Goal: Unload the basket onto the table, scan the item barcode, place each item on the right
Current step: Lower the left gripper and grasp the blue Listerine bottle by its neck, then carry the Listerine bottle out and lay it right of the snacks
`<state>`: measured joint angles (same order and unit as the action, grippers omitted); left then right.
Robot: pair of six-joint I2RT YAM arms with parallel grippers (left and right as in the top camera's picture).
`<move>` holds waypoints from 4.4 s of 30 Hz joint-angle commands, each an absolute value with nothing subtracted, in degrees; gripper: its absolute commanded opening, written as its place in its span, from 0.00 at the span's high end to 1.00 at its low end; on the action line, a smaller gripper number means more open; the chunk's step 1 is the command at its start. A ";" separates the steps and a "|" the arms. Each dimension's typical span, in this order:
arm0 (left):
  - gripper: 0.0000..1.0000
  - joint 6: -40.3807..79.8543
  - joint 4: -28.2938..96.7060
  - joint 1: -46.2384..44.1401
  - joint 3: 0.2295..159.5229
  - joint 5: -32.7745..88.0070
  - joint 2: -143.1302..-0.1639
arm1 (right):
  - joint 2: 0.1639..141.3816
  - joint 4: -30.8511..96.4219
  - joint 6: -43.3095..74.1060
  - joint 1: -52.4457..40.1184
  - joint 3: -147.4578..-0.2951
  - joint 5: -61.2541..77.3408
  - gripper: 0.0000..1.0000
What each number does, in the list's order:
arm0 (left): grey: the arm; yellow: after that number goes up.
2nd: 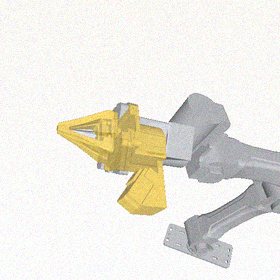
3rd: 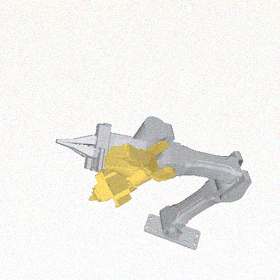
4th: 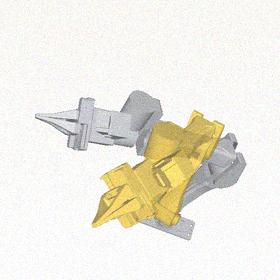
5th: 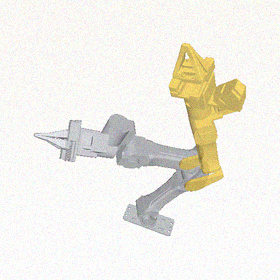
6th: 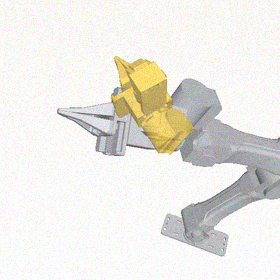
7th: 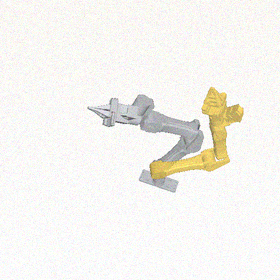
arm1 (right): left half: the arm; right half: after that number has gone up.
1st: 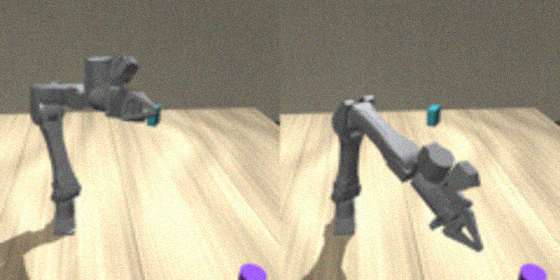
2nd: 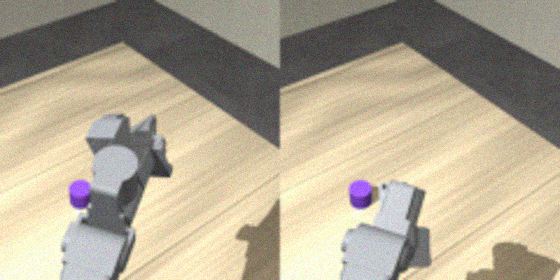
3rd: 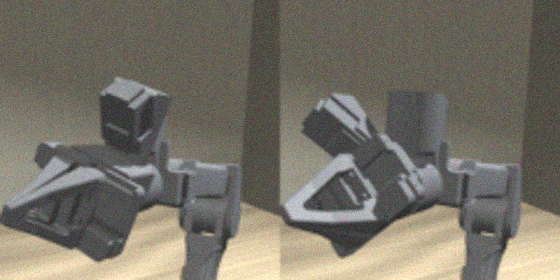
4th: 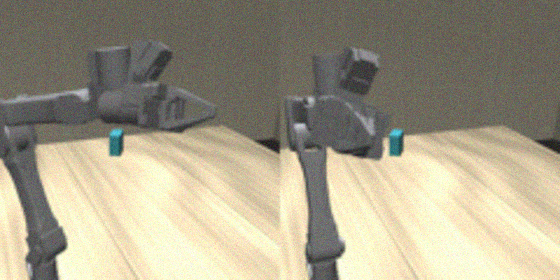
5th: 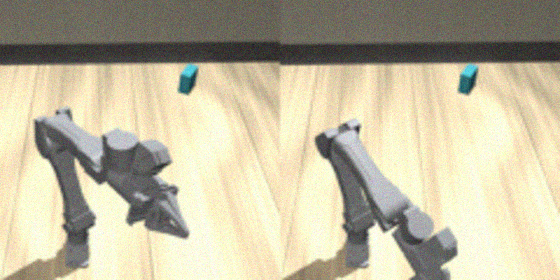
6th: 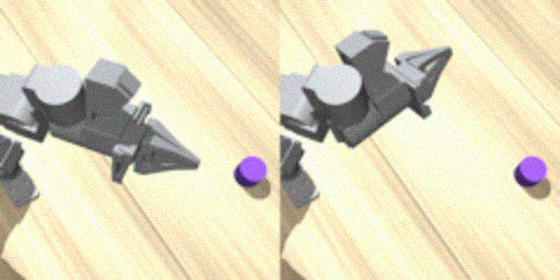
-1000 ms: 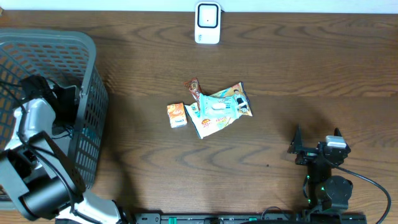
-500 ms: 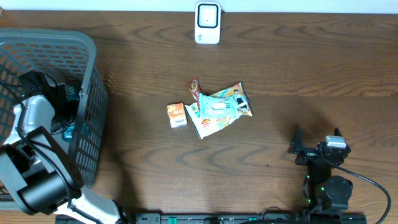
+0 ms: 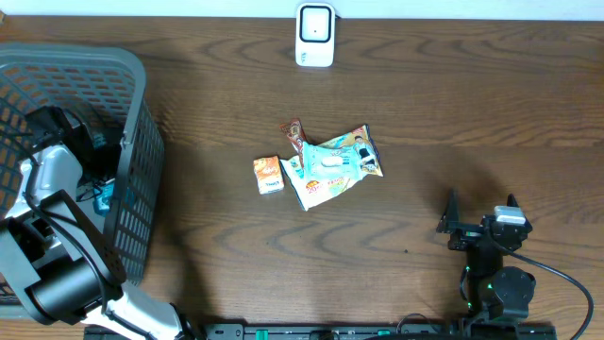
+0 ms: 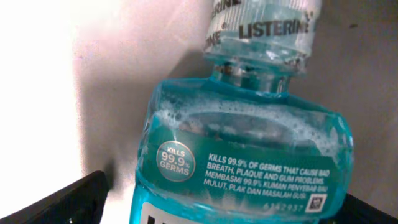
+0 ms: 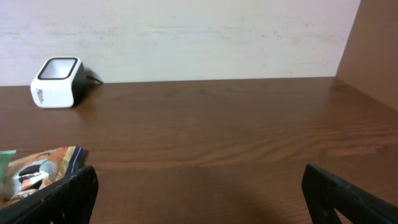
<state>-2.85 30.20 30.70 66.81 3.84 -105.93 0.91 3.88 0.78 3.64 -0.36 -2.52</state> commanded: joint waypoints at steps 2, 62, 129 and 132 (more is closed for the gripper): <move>0.01 7.97 29.36 31.07 61.43 1.04 -110.91 | 0.75 4.10 0.16 4.03 -0.32 -2.63 0.01; 0.52 23.49 27.92 31.05 61.60 11.16 -63.26 | 0.75 4.10 0.16 4.03 -0.32 -2.63 0.01; 0.02 36.75 -25.63 -43.44 61.76 16.84 -115.50 | 0.75 4.10 0.16 4.03 -0.32 -2.63 0.01; 0.02 36.73 -24.86 -41.98 61.76 16.86 -113.16 | 0.75 4.10 0.16 4.03 -0.32 -2.63 0.01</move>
